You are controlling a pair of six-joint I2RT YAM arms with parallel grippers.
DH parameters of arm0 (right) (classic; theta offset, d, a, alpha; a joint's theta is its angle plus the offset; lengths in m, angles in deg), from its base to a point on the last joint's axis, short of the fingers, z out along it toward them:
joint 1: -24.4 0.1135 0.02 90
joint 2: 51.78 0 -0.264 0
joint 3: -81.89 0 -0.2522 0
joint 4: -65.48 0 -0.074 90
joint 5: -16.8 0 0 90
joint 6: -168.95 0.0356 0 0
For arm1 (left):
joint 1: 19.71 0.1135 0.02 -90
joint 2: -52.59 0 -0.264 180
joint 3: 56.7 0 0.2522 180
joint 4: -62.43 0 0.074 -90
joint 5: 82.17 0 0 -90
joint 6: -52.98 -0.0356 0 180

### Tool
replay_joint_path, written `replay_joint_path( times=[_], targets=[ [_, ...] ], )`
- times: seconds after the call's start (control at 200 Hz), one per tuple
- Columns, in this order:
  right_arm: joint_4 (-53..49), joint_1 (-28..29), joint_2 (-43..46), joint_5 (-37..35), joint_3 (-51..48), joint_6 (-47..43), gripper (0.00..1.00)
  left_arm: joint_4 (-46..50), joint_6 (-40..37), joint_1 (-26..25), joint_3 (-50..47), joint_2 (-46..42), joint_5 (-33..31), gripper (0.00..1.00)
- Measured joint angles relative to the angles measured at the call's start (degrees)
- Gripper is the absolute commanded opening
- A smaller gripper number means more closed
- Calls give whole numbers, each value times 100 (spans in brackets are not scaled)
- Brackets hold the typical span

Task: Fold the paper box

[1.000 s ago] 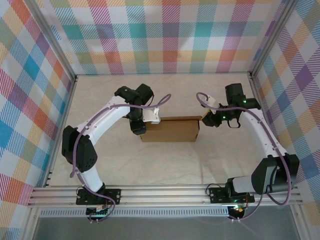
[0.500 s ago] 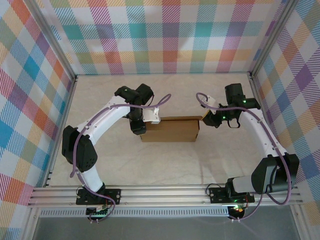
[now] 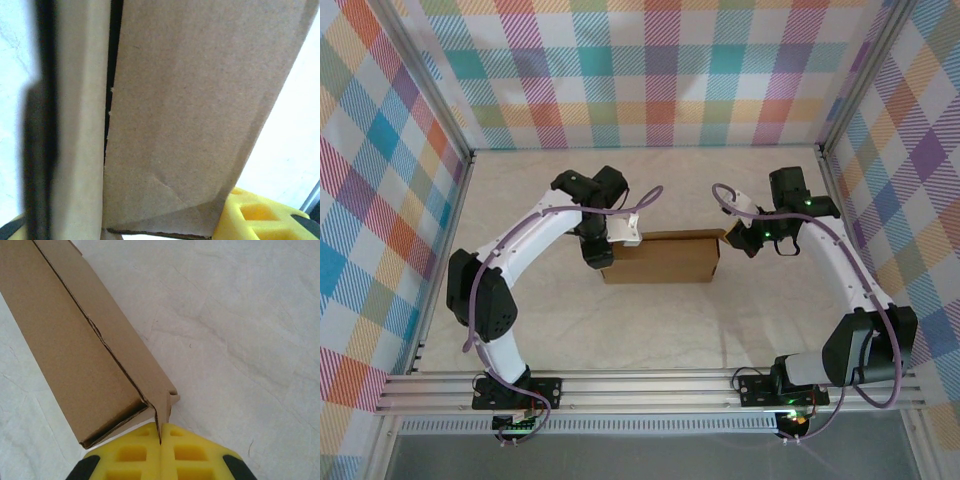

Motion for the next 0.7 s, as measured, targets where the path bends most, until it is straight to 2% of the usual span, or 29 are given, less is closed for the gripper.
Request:
replay_joint_path(
  times=[0.2, 0.42, 0.7],
  targets=[
    [382, 20, 492, -280, -308, 907, 0, 4, 133, -26, 227, 188, 177, 34],
    [535, 306, 603, -977, -304, 2319, 0, 107, 291, -87, 472, 374, 249, 32],
    [26, 599, 417, -1696, 138, 4249, 0, 39, 437, -321, 476, 391, 9, 32]
  ],
)
